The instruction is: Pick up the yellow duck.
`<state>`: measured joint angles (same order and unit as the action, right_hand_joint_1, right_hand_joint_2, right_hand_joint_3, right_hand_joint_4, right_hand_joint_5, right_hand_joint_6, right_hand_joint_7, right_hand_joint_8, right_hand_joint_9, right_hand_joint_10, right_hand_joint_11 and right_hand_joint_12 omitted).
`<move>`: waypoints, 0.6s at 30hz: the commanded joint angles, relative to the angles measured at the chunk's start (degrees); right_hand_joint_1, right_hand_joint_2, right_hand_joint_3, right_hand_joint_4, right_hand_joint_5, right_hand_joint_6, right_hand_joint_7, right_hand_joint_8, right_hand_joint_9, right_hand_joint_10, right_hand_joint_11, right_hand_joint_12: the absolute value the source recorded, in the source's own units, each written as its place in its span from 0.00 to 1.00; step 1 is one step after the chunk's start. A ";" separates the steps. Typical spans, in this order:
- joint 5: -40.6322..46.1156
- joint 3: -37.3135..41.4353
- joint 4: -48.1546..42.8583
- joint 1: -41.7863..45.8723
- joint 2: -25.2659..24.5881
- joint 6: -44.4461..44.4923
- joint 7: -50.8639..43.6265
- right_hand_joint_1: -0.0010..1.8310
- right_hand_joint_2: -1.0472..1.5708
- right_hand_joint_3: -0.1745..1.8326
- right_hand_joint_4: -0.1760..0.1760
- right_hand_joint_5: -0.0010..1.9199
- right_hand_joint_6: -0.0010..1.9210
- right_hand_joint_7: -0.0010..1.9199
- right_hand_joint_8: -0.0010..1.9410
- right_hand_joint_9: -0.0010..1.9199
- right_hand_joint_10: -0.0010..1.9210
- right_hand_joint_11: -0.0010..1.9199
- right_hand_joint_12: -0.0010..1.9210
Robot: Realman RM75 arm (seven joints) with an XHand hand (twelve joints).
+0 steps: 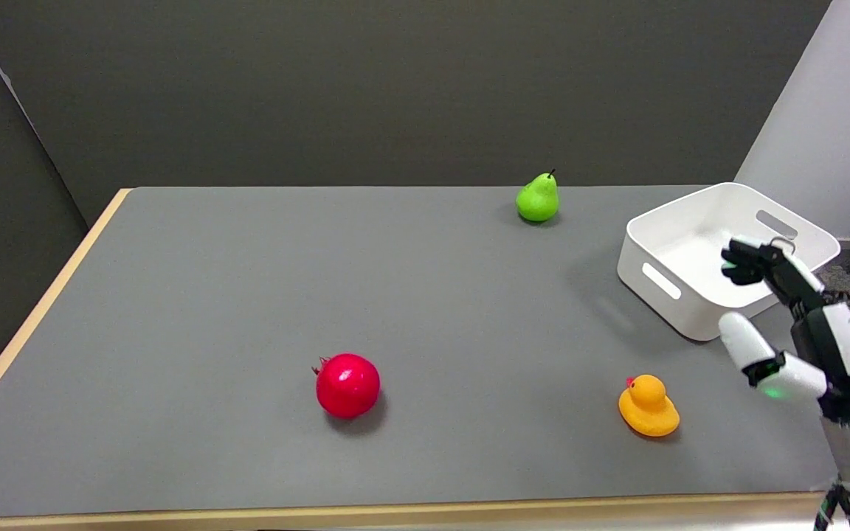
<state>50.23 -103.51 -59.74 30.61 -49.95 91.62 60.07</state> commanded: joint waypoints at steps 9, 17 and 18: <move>-1.25 -13.85 7.07 3.31 -1.18 7.48 -2.48 0.30 0.65 0.50 0.32 0.13 0.24 0.18 0.24 0.12 0.47 0.06 0.69; -1.32 -15.34 7.08 1.60 -1.18 7.13 -2.48 0.29 0.65 0.50 0.32 0.12 0.23 0.17 0.24 0.11 0.47 0.05 0.68; -1.32 -15.34 7.15 1.24 -1.18 6.84 -2.48 0.29 0.65 0.50 0.32 0.12 0.23 0.17 0.24 0.11 0.47 0.05 0.68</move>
<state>49.23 -113.71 -54.42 33.18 -50.88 97.46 58.21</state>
